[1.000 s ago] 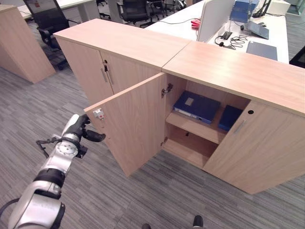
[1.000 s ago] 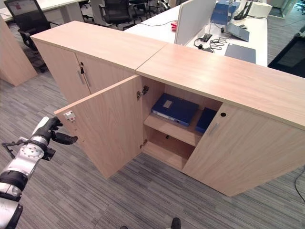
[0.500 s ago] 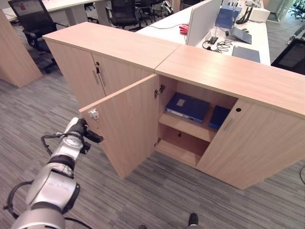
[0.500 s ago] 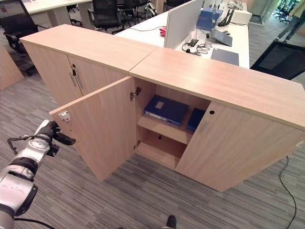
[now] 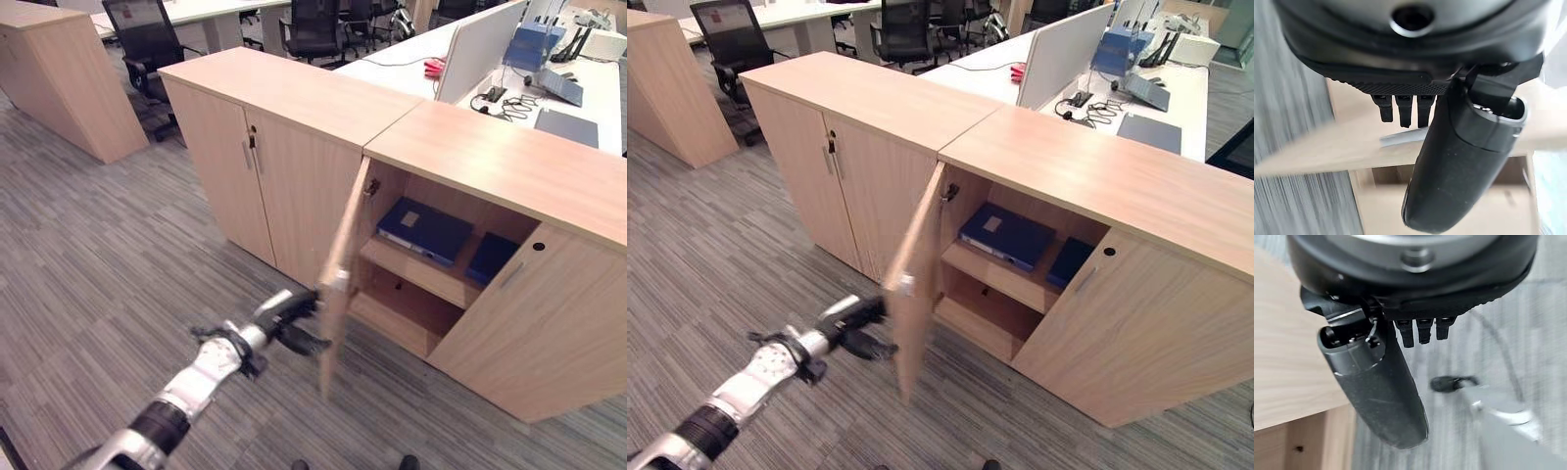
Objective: Put the empty folder in the office cabinet
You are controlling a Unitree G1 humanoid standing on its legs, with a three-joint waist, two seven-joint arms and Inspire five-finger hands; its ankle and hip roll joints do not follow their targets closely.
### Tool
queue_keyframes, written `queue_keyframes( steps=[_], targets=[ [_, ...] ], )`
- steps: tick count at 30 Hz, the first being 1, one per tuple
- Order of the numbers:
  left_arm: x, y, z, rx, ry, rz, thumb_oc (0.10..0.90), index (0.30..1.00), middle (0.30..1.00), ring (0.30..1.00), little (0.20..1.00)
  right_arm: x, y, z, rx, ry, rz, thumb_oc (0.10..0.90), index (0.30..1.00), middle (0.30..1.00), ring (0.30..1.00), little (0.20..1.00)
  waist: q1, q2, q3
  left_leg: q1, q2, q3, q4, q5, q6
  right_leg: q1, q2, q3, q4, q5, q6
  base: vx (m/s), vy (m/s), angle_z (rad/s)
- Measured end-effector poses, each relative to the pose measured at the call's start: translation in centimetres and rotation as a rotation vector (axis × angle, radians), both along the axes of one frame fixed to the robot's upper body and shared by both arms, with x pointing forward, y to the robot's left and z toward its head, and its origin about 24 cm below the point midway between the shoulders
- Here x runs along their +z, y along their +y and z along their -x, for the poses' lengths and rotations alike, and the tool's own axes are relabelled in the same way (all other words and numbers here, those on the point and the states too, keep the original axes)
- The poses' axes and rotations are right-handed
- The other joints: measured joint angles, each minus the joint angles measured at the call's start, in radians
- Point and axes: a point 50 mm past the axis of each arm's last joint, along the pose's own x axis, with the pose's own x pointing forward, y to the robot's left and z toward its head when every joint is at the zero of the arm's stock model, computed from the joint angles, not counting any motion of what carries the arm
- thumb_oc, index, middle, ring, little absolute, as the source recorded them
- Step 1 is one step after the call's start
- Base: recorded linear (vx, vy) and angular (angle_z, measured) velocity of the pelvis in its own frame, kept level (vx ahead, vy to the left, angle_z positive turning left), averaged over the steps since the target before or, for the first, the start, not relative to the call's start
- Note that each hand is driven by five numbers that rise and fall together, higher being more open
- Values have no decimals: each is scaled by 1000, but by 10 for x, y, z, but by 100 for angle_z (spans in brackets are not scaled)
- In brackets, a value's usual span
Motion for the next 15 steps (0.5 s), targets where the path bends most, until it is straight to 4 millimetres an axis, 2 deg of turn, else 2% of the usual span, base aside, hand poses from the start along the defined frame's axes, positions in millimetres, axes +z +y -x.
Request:
queue_keyframes(
  steps=[2,3,4,6,8,9,11,12,13,14,15],
  targets=[
    [8,-21,-2,-41,-5,82,800,900,900,900,900,2,31,-41,73,-177,-82,800,900,900,900,900,-30,15,-1,9,38,11,0,6,-19,2,38,4,-16,-9,-11,24,-319,-27],
    [18,-30,1,-111,-22,127,800,900,900,900,900,4,40,-51,105,-242,-115,800,900,900,900,900,-31,27,-5,13,53,18,0,6,-31,3,59,8,-12,-17,-24,19,-309,-31],
    [22,-35,2,-138,-27,150,800,900,900,900,900,4,40,-52,109,-241,-117,800,900,900,900,900,-31,35,-7,17,62,24,2,4,-35,3,66,12,-9,-20,-29,17,-421,-28],
    [37,-52,11,-239,-43,231,800,900,900,900,900,1,35,-42,108,-193,-101,800,900,900,900,900,-32,56,-19,20,87,29,5,2,-45,3,102,23,-9,-29,-42,7,-220,-17],
    [50,-63,15,-308,-63,294,800,900,900,900,900,-3,28,-26,98,-118,-79,800,900,900,900,900,-28,56,-19,21,105,30,5,0,-51,-1,129,32,-8,-37,-56,22,-360,-14],
    [51,-68,15,-316,-61,316,800,900,900,900,900,-6,25,-12,86,-74,-68,800,900,900,900,900,-47,59,-21,19,128,29,11,-3,-66,3,144,30,-9,-48,-61,26,-477,-11],
    [51,-68,16,-310,-32,351,800,900,900,900,900,-9,24,0,88,-42,-62,800,900,900,900,900,-55,59,-23,29,149,43,11,-5,-79,1,166,43,-12,-56,-71,14,-245,-24],
    [49,-64,16,-307,-9,351,800,900,900,900,900,-11,24,9,83,-13,-63,800,900,900,900,900,-55,51,-21,35,156,49,8,-5,-88,-1,180,53,-9,-60,-82,35,-456,-27],
    [43,-68,18,-298,66,408,800,900,900,900,900,-12,20,18,90,22,-53,800,900,900,900,900,-85,60,-22,29,188,55,19,-10,-99,0,200,41,-9,-77,-82,31,-457,-16],
    [36,-67,17,-270,118,445,800,900,900,900,900,-13,19,25,83,40,-53,800,900,900,900,900,-82,59,-23,34,197,62,29,-14,-105,4,208,50,-9,-89,-87,41,-405,-32],
    [22,-67,22,-233,230,487,800,900,900,900,900,-14,18,35,82,67,-52,800,900,900,900,900,-77,62,-24,46,225,89,45,-28,-121,-2,237,80,-7,-102,-105,26,-197,-46]
  ],
)
